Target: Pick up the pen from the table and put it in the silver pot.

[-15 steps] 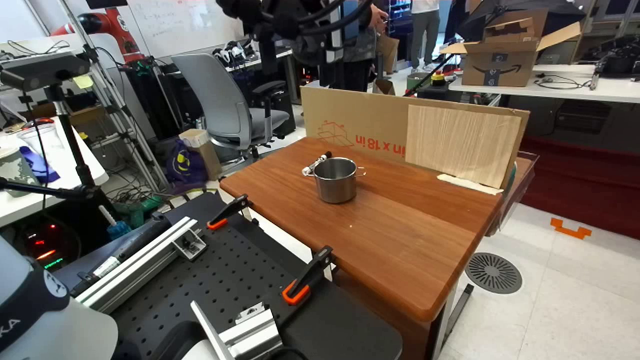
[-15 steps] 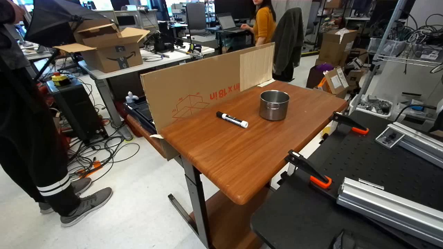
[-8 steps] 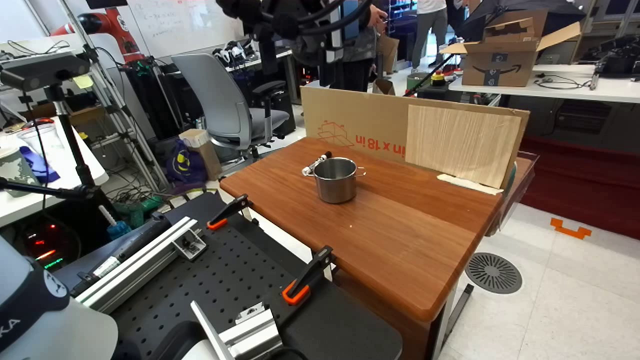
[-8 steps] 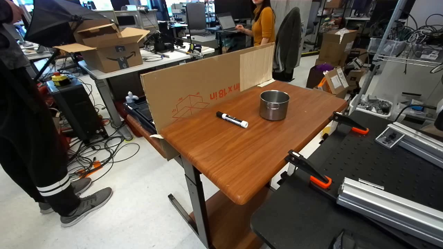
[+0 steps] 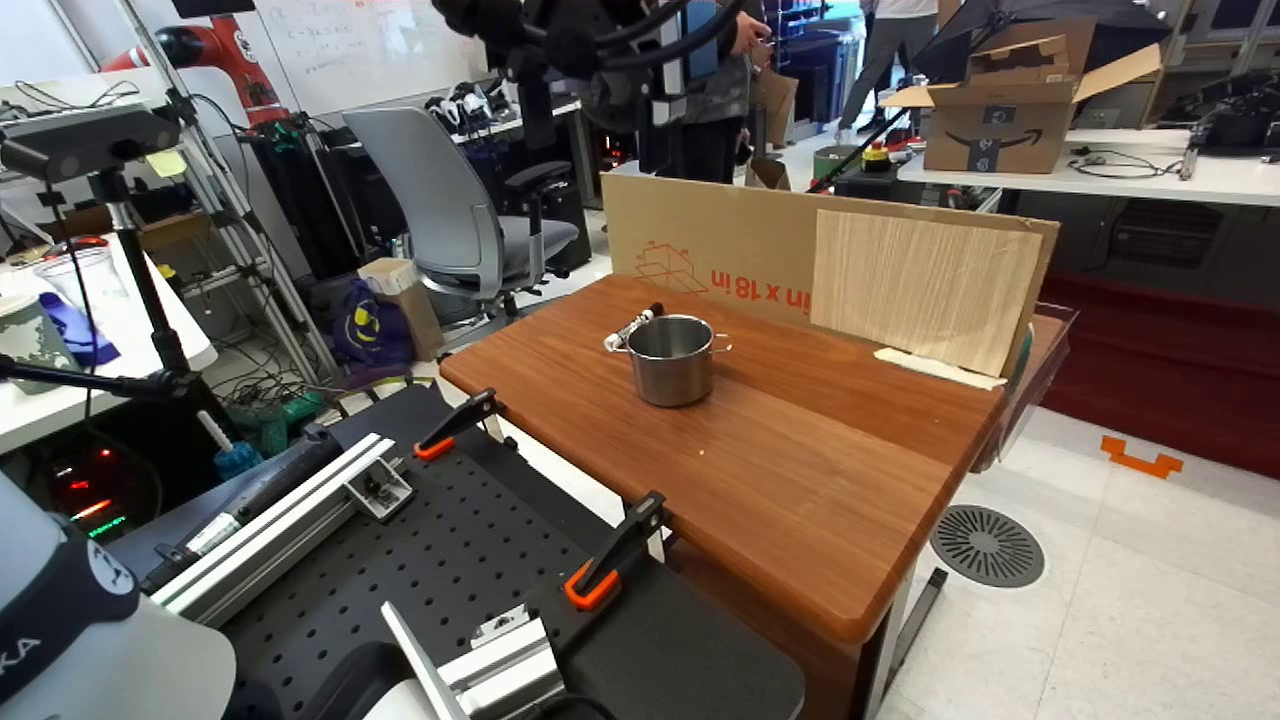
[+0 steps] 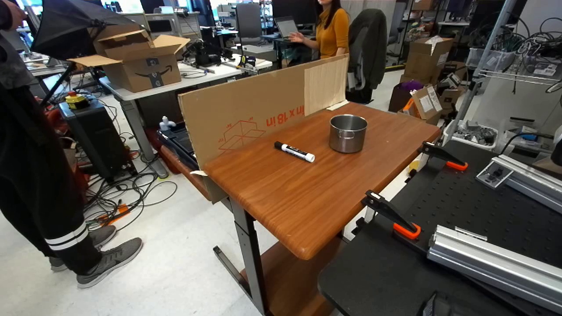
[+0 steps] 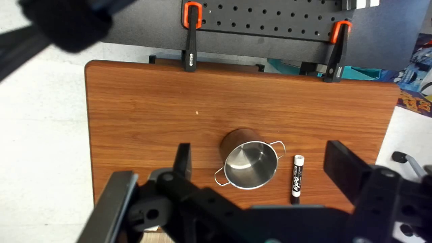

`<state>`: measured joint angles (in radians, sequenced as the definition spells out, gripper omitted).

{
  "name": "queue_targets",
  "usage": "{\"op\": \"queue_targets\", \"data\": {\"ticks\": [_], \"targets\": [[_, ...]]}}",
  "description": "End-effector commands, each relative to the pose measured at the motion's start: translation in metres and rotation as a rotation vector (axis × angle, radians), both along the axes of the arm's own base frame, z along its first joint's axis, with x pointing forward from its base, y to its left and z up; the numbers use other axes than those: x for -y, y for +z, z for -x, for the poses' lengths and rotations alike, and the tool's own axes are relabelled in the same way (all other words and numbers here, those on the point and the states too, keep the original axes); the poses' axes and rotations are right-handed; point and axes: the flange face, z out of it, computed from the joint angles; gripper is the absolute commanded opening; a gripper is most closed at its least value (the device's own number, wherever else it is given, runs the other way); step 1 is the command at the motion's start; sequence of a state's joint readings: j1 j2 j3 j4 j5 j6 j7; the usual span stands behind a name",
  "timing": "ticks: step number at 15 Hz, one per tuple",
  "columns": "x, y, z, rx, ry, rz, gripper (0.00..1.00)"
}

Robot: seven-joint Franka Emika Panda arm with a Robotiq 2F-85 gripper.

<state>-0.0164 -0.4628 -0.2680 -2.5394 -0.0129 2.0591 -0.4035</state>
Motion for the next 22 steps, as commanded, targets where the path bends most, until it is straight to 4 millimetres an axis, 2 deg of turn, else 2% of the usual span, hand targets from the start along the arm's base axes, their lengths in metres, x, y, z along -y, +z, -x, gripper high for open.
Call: {"op": "queue_targets", "data": {"ticks": [1,4,5,7,12,15,16,19,22], "targets": [[0.0,0.0,0.0,-0.001,0.0,0.0,1.0],[0.0,0.0,0.0,-0.001,0.0,0.0,1.0],[-0.006,-0.001,-0.001,0.001,-0.008,-0.006,1.0],[-0.025,-0.005,-0.005,-0.01,-0.016,0.006,1.0],[-0.092,-0.016,-0.024,-0.033,-0.038,0.051,1.0],[-0.124,-0.025,-0.047,0.014,-0.072,0.109,1.0],[-0.136,-0.03,-0.061,0.031,-0.067,0.127,1.0],[-0.16,-0.044,-0.09,0.066,-0.065,0.167,1.0],[-0.178,-0.067,-0.121,0.068,-0.037,0.209,1.0]]}}
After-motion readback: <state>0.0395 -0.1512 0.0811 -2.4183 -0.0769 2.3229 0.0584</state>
